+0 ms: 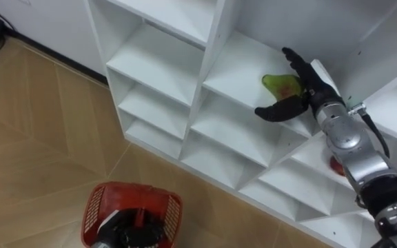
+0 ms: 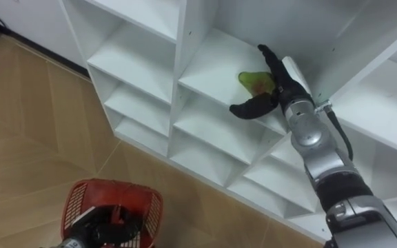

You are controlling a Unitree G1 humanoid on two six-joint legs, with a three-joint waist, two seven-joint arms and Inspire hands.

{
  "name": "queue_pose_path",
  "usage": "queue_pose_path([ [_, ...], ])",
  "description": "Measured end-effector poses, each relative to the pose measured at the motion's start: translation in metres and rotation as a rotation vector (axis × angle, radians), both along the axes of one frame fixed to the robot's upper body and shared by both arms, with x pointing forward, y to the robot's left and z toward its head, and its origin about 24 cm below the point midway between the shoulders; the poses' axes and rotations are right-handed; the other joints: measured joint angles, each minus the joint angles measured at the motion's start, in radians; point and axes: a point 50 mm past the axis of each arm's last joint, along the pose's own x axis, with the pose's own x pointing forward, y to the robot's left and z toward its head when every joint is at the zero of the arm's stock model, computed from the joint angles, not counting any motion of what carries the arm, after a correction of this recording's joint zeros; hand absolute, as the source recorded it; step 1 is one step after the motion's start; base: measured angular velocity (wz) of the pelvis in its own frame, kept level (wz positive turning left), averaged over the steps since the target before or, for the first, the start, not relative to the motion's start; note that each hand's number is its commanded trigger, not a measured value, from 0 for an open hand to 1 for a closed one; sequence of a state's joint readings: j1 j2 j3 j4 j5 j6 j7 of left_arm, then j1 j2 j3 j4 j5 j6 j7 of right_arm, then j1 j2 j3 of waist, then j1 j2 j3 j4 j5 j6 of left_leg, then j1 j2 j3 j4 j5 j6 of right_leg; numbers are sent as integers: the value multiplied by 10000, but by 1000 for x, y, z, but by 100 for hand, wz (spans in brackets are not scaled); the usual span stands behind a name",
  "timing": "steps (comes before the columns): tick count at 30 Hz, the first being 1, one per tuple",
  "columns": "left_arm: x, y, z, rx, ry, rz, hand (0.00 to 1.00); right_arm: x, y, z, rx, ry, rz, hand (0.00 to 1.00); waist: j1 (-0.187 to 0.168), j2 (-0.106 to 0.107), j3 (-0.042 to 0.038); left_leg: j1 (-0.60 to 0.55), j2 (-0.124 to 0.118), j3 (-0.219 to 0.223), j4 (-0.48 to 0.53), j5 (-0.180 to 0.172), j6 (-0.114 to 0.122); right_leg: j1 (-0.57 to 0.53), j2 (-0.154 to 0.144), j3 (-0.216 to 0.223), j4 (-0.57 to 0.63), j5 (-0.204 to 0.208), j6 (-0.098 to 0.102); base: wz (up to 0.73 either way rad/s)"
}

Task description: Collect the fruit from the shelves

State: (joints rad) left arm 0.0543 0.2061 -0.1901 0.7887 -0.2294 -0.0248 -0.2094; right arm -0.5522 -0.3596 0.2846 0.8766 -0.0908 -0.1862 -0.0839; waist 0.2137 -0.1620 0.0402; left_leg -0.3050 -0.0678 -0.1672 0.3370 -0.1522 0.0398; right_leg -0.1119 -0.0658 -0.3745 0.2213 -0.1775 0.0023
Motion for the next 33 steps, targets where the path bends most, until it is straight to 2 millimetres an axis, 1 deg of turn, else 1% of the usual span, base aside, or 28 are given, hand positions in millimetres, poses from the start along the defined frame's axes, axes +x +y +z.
queue_pose_path([
  [1, 1, -1, 0, -34, -14, -14, 100, -1, -2, -3, -52, 144, -79, 0, 104, 27, -9, -16, 0, 6, -20, 16, 1, -32, -6, 3, 2, 0, 0, 0],
  [2, 0, -2, 0, -46, -4, -5, 100, -2, -3, -4, -89, 89, -124, 5, 121, 57, -22, -37, -5, 7, -38, 38, 0, -60, -13, -3, 13, 0, 0, 0],
  [3, 0, -2, -1, -38, 28, 2, 100, -2, -3, -4, -102, 77, -109, 15, 121, 65, -27, -38, -5, 6, -56, 51, -2, -71, -14, -4, 16, 0, 0, 0],
  [4, 0, -1, -1, -34, 62, 11, 100, -2, -2, -4, -153, 69, -88, 31, 122, 69, -29, -32, -6, 7, -99, 79, -9, -80, -17, -5, 15, 0, 0, 0],
  [5, -1, -1, -2, -37, 117, 21, 100, -2, -2, -4, -192, 73, -78, 51, 127, 71, -30, -18, -7, 12, -126, 95, -12, -76, -19, -4, 15, 0, 0, 0],
  [7, -2, -2, -3, -50, 191, 36, 100, -2, -3, -4, -282, 67, -72, 86, 142, 72, -29, 4, -7, 11, -163, 117, -21, -72, -18, 1, 12, 0, 0, 0],
  [8, -3, -2, -4, -55, 248, 49, 100, -2, -3, -4, -379, 27, -85, 95, 144, 74, -30, 20, -7, 11, -179, 127, -24, -66, -19, 4, 10, 0, 0, 0],
  [9, -3, -2, -5, -57, 263, 53, 100, -2, -3, -3, -423, -7, -91, 100, 144, 74, -30, 22, -7, 11, -181, 129, -25, -64, -18, 4, 9, 0, 0, 0],
  [11, -4, -2, -6, -44, 340, 71, 100, -3, 0, -4, -733, -107, 260, 100, 117, 74, -32, 48, 3, 2, -182, 141, -36, -45, -10, 11, 9, 3, -6, -2],
  [20, -3, -4, -6, -100, 303, 73, 100, -2, 0, -3, -725, -180, 198, 100, 152, 130, -13, 136, 23, -7, -370, 341, -92, -50, -3, 27, 28, 81, -108, 1],
  [28, -2, -4, -6, -97, 297, 59, 100, 4, -4, 5, -738, -379, -175, 100, 191, 119, -20, 116, 15, 1, -406, 381, -84, -78, -6, 29, -8, 81, -109, 0],
  [33, -2, -3, -7, -125, 352, 21, 100, 4, -4, 4, -725, -367, -181, 100, 181, 117, -21, 181, 20, -1, -476, 389, -83, -70, -12, 31, -13, 81, -106, 0],
])
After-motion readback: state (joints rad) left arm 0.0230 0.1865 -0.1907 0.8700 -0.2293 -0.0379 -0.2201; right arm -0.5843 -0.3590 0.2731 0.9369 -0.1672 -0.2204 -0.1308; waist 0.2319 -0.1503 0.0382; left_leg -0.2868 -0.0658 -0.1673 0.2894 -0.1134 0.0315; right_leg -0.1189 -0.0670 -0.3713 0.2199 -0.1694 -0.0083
